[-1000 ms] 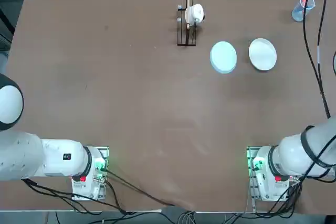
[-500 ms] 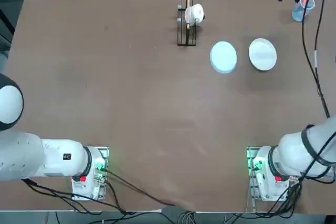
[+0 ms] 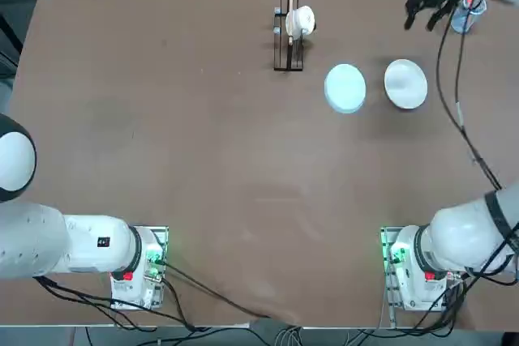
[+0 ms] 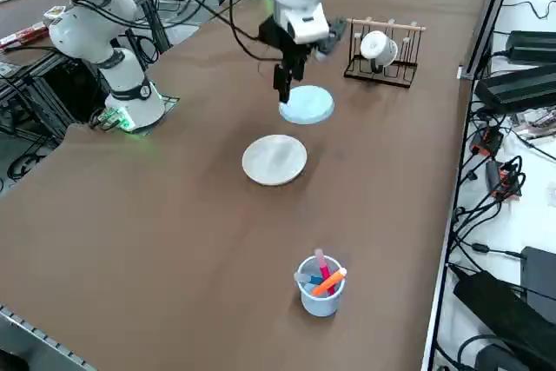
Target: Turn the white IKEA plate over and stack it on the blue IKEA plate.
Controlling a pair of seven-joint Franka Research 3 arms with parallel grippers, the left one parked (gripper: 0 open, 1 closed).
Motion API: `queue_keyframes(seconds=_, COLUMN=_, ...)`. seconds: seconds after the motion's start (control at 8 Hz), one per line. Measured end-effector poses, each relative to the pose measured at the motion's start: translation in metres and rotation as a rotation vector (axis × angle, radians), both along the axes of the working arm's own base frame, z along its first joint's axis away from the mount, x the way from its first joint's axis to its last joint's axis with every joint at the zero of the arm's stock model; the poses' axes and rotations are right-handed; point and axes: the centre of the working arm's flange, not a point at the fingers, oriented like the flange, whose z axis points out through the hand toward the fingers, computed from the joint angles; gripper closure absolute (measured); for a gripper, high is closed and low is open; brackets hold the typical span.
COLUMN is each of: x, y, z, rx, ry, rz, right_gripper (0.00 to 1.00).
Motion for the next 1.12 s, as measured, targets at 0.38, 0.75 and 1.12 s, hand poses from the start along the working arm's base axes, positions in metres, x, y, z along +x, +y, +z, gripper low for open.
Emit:
queue_keyframes(seconds=0.38, x=-0.037, y=0.007, z=-0.077, rx=-0.001, ry=0.000, rz=0.008, right_gripper=0.00)
queue_keyframes(seconds=0.75, x=-0.062, y=0.008, z=-0.117, rx=-0.001, ry=0.031, rz=0.009, right_gripper=0.00)
queue_keyframes(seconds=1.12, x=-0.061, y=0.010, z=-0.143, rx=0.005, ry=0.013, rz=0.010, right_gripper=0.00)
